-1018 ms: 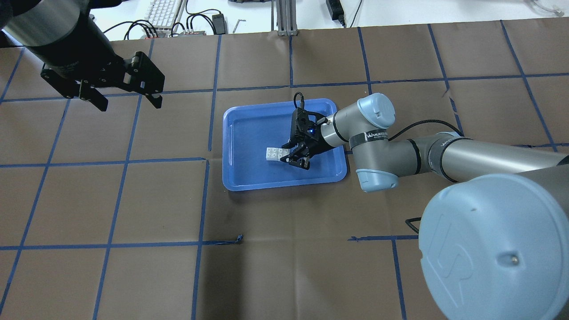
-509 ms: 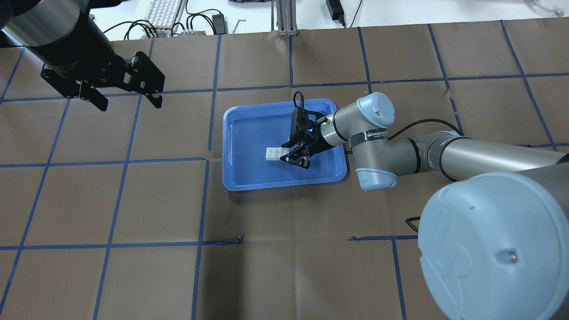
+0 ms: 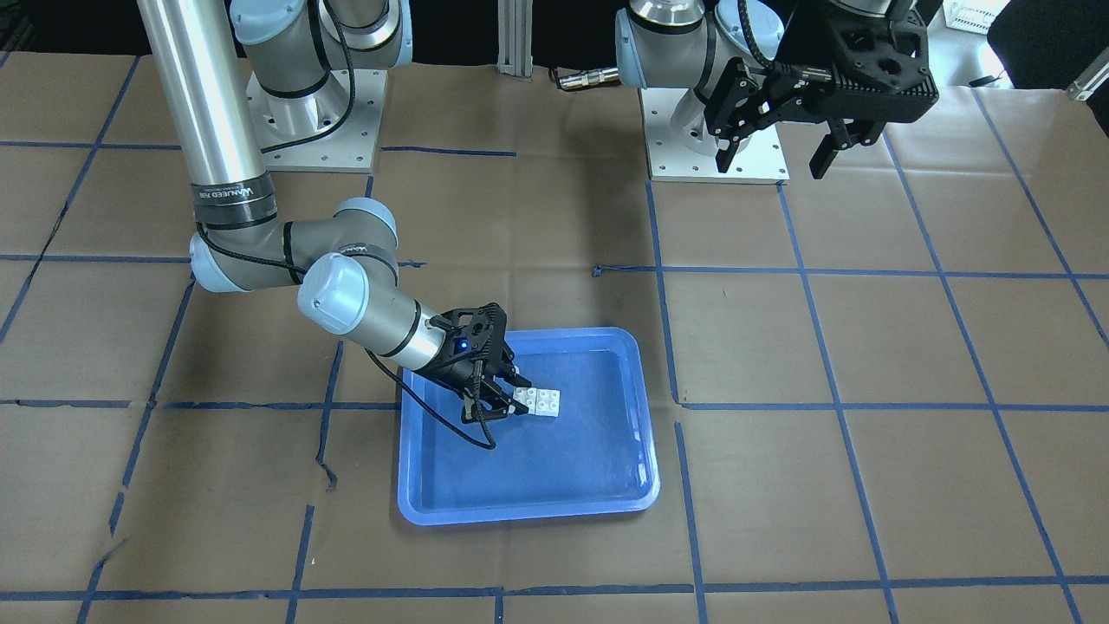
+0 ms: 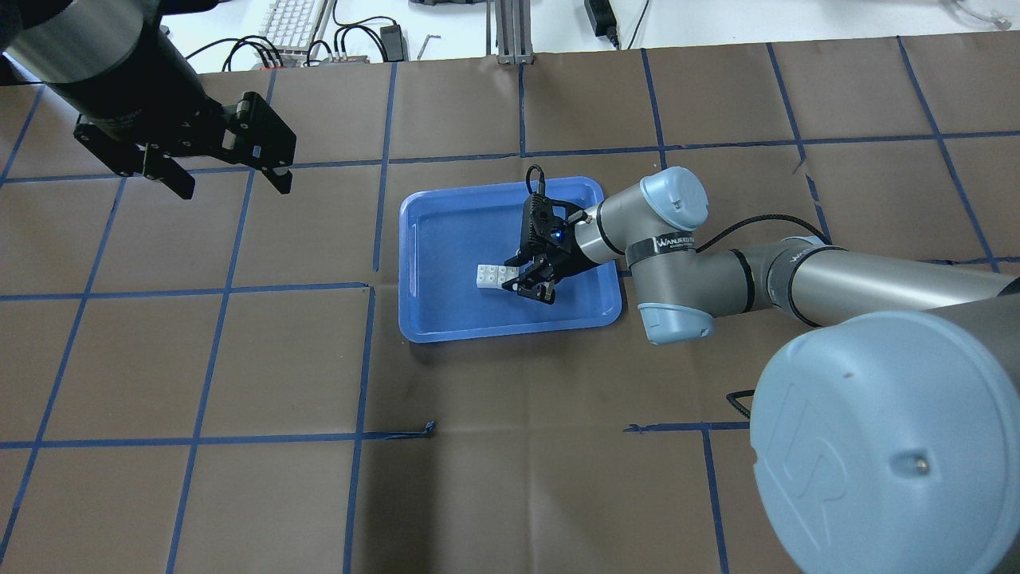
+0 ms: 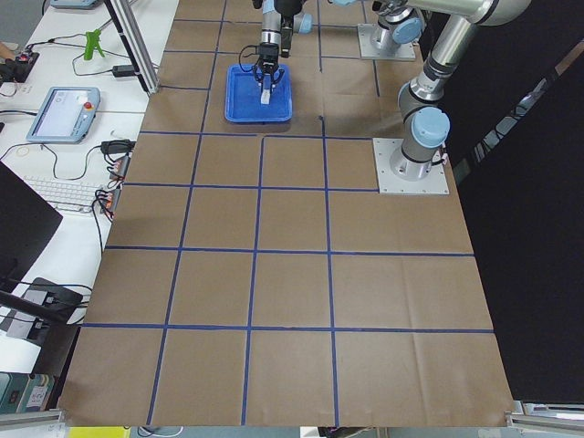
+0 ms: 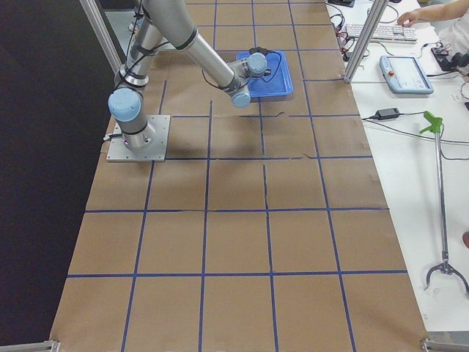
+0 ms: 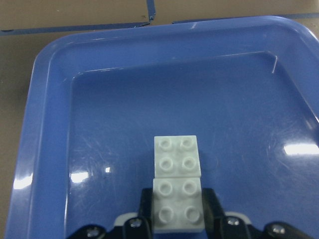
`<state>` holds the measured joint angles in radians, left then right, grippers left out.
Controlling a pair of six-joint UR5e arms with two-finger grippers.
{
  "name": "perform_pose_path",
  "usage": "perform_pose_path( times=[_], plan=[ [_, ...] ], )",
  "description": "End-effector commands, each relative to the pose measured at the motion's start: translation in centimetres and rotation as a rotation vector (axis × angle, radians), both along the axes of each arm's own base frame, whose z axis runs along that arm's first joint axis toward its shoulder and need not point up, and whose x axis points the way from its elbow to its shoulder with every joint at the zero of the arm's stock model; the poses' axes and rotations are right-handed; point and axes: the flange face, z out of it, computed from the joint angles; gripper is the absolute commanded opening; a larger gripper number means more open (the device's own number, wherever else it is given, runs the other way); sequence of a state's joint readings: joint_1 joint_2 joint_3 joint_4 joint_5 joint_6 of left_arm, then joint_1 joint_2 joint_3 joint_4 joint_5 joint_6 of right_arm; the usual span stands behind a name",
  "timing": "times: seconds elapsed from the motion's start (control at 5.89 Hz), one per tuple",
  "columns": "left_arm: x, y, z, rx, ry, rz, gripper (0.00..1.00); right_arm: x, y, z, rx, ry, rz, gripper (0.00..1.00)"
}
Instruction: Assemble white blocks and place on blue tray
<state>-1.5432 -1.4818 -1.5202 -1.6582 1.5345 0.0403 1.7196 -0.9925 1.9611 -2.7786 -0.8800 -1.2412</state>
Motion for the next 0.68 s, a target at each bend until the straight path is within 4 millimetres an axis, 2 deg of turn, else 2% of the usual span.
perform_pose_path(
  times=[0.0,0.51],
  plan=[
    [-0.02,0.00,0.00,0.000,0.002,-0.001,0.99,0.00,-0.02,0.01,0.001,0.000,-0.001,0.33],
    [0.07,-0.02,0.00,0.000,0.000,0.000,0.99,0.02,-0.10,0.13,-0.005,-0.002,-0.001,0.35]
  ],
)
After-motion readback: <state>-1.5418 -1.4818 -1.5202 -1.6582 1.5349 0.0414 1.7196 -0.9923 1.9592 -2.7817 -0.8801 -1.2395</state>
